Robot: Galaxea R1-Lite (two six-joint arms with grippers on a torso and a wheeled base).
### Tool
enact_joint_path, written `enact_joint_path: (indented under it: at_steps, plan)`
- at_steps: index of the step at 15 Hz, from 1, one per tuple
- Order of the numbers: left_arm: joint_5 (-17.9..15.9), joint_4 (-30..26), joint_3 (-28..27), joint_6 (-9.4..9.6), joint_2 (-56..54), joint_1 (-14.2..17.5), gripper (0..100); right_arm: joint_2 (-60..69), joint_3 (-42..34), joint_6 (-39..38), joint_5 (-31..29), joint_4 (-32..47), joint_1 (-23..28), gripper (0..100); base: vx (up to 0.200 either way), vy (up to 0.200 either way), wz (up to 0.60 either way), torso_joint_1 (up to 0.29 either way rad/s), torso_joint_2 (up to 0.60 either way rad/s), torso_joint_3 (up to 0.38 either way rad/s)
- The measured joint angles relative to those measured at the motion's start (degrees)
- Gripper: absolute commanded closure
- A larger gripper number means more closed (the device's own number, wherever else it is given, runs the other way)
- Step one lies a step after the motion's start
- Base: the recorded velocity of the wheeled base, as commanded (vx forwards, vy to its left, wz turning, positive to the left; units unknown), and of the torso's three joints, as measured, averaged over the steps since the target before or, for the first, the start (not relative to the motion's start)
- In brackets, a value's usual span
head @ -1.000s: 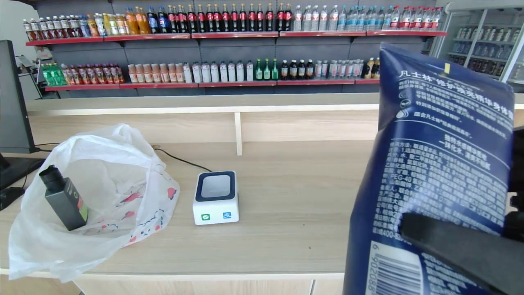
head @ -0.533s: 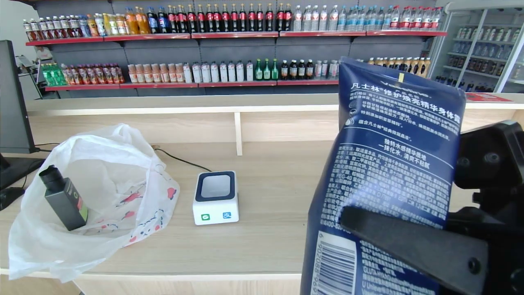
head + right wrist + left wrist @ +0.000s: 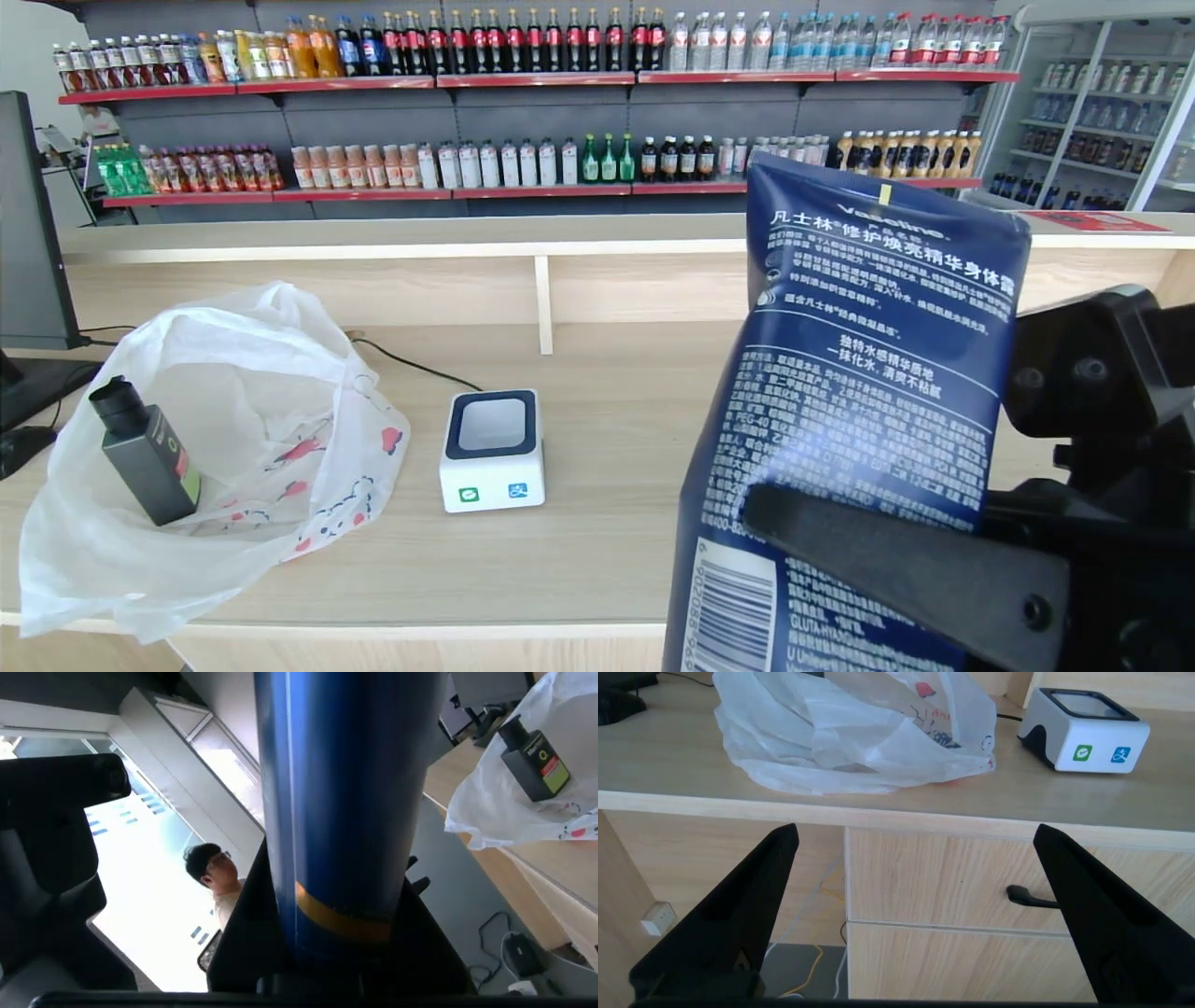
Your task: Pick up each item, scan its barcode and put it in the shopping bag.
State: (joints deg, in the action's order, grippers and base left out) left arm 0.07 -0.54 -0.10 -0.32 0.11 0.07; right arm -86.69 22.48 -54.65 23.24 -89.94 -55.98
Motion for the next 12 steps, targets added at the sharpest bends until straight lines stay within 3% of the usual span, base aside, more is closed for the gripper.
enact_joint_path:
  at_steps: [7, 10, 12]
  plan:
    - [0.0, 0.0, 0.0, 0.0, 0.0, 0.0, 0, -1.3, -0.2, 8.6, 0.2, 0.0, 0.6, 100, 0.0, 0.0, 0.0, 0.0, 0.0, 0.0]
    - [0.0, 0.0, 0.0, -0.01, 0.0, 0.0, 0, -3.6, 0.1, 23.5, 0.2, 0.0, 1.7, 100, 0.0, 0.0, 0.0, 0.0, 0.0, 0.0]
    - [0.0, 0.0, 0.0, -0.01, 0.0, 0.0, 0, -6.4, -0.2, 34.7, 0.0, 0.1, 5.5, 100, 0.0, 0.0, 0.0, 0.0, 0.0, 0.0]
